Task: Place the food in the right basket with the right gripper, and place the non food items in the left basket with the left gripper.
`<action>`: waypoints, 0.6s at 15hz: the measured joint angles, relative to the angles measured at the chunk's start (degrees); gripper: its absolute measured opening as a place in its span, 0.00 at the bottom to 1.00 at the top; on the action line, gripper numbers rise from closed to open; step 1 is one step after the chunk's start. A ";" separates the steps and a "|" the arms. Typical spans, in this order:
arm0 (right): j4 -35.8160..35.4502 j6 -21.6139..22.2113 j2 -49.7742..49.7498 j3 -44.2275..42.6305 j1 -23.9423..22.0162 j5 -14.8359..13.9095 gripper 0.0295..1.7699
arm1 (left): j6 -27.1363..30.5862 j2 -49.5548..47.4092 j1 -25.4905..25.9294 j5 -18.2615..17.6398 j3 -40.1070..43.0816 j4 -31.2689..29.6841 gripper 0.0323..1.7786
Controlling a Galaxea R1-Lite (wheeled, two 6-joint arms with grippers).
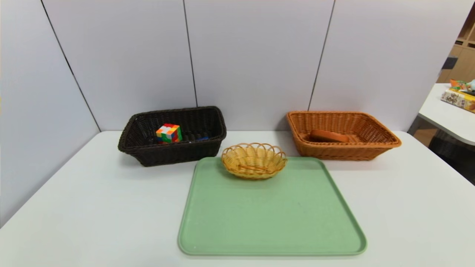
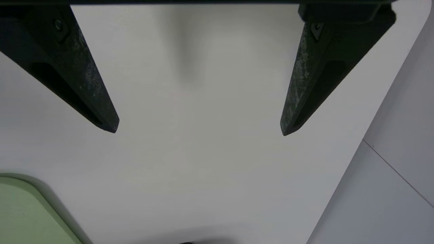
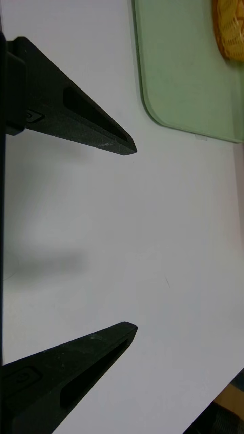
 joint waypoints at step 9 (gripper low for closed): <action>-8.41 -7.81 -1.78 6.84 0.02 5.39 0.96 | -0.63 -0.02 0.02 2.41 7.97 -13.91 0.95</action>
